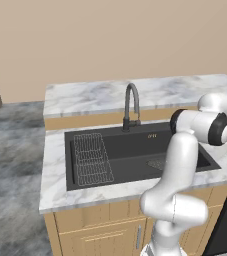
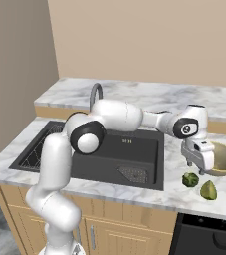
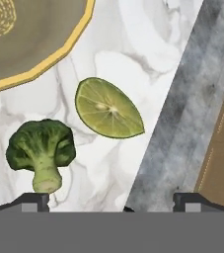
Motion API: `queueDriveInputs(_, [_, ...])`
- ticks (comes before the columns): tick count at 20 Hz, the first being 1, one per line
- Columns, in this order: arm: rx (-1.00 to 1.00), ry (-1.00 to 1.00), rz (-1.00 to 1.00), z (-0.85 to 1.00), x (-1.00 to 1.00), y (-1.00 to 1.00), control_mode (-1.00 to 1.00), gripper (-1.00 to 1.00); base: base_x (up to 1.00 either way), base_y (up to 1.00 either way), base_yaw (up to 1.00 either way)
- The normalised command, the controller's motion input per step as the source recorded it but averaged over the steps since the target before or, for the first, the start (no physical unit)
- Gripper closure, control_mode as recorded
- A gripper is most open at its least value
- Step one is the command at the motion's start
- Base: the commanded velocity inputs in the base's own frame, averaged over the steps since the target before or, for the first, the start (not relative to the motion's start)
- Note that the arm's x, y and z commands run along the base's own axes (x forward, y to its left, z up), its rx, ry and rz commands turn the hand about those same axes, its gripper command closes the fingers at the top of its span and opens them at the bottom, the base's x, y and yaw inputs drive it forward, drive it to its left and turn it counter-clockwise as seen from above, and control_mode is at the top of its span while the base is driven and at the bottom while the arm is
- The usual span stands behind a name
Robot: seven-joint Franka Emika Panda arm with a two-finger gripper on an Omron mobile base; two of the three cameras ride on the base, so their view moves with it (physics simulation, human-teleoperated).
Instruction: Remove the broccoli and lemon wedge from the sink. Then move the bowl and cup from the counter to the sink for washing.
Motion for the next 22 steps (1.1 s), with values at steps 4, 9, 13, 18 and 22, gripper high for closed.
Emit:
queueDriveInputs(4, [0.02, -0.08, 0.0, 0.28, 0.01, 0.01, -1.0, -1.0, 0.0, 0.0, 0.0])
queueDriveInputs(9, [0.03, -0.06, 0.06, 0.11, 0.15, 0.06, -1.0, -1.0, 0.0, 0.0, 0.0])
queueDriveInputs(13, [0.0, -0.05, 0.21, 0.01, 0.21, 0.01, -1.0, -1.0, 0.0, 0.0, 0.0])
queueDriveInputs(18, [0.0, -0.01, 0.29, 0.0, 0.2, -0.03, -1.0, -1.0, 0.0, 0.0, 0.0])
queueDriveInputs(22, [0.0, -0.01, 0.33, 0.0, 0.22, -0.03, -1.0, -1.0, 0.0, 0.0, 0.0])
